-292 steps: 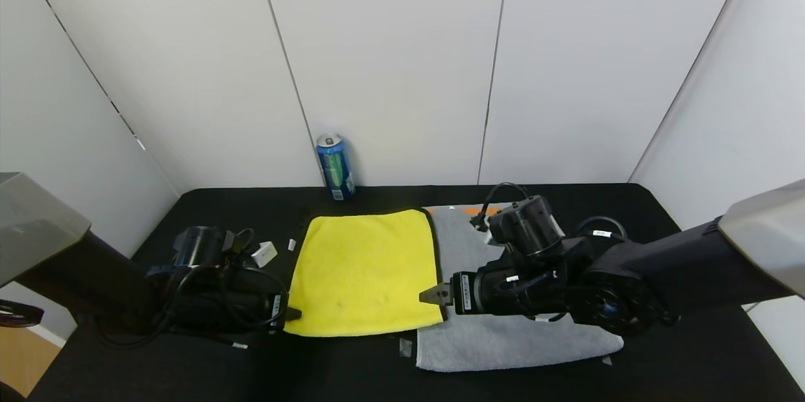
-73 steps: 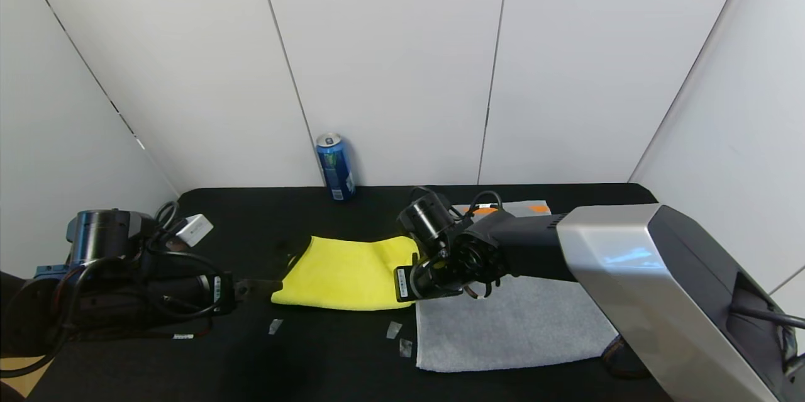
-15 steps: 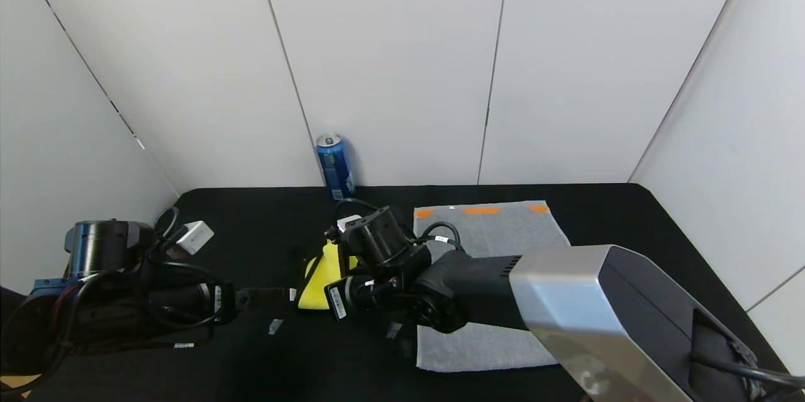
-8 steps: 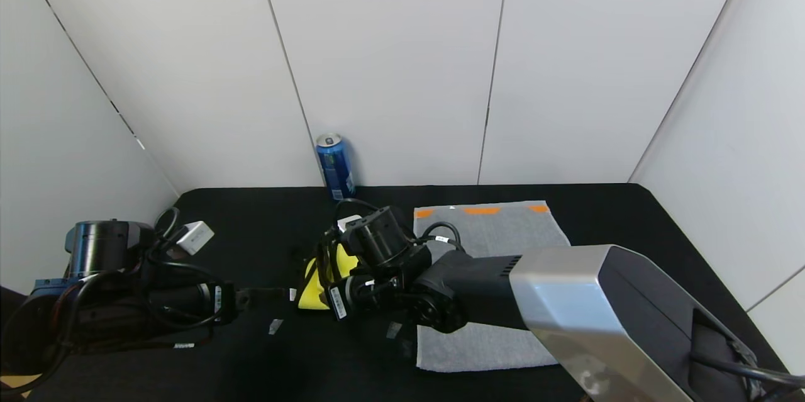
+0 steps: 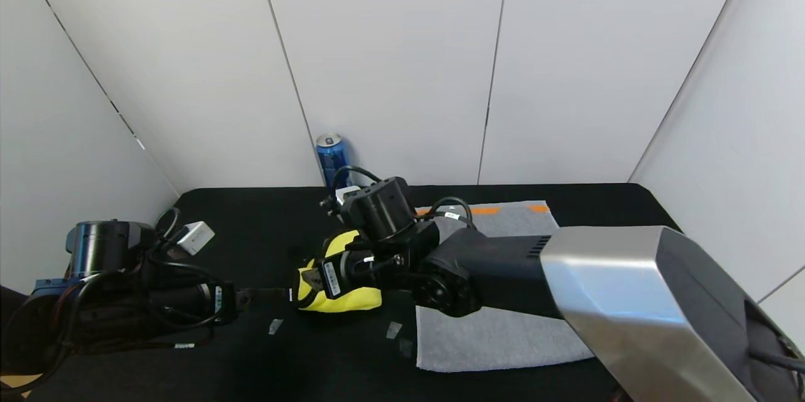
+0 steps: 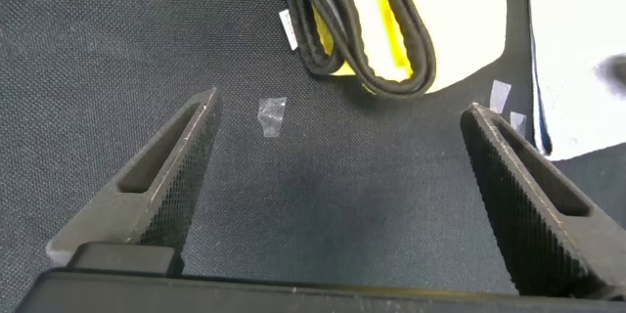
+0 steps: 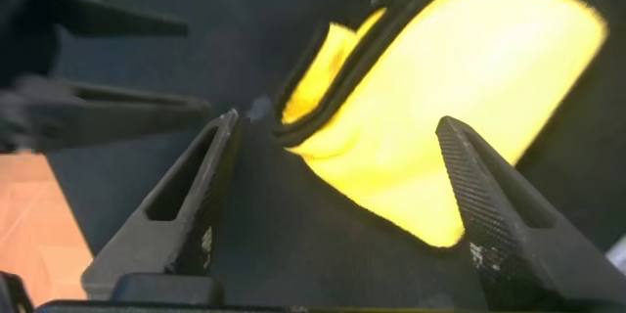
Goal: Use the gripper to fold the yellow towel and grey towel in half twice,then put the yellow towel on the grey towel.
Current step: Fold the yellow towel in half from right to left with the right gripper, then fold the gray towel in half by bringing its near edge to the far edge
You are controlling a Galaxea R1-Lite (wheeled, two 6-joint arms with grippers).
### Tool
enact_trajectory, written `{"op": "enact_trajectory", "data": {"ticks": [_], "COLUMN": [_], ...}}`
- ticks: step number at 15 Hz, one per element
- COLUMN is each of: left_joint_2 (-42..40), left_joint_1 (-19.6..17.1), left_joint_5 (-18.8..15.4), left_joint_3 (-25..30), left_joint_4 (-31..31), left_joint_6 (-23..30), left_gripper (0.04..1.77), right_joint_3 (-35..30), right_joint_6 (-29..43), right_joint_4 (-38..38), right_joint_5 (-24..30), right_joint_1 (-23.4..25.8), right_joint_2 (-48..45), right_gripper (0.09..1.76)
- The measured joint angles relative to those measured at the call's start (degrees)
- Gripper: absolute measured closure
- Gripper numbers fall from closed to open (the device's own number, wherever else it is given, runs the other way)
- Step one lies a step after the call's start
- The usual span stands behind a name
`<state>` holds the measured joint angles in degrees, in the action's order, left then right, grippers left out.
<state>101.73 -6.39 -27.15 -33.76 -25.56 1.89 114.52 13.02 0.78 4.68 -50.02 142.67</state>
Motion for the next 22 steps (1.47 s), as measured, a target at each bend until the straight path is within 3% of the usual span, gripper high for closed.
{"op": "enact_trajectory", "data": {"ticks": [8,14,17,22], "left_joint_2": [-1.05,-4.35,-6.97,-11.76], "left_joint_1": [0.68,1.57,3.86,11.26], "left_joint_5": [-0.09,-0.05,-0.40,-0.41], "left_joint_3": [1.04,1.10,1.05,0.77], "left_joint_4": [-0.11,0.17,0.63,0.68], "left_joint_6": [-0.77,-0.17,0.24,1.00], "left_gripper": [0.09,0.09,0.09,0.09], "right_joint_3": [-2.69,-11.81,-16.12,-24.47], "right_joint_6": [0.77,0.28,0.26,0.39], "right_joint_4": [-6.25,-6.11,-5.29,2.15], "right_joint_5": [-4.22,-4.30,-4.44,-4.35], "right_joint_1": [2.15,3.94,5.12,6.08], "right_joint_2": [-8.51,-14.53,-17.47,-21.16], "right_gripper": [0.23,0.18,0.17,0.15]}}
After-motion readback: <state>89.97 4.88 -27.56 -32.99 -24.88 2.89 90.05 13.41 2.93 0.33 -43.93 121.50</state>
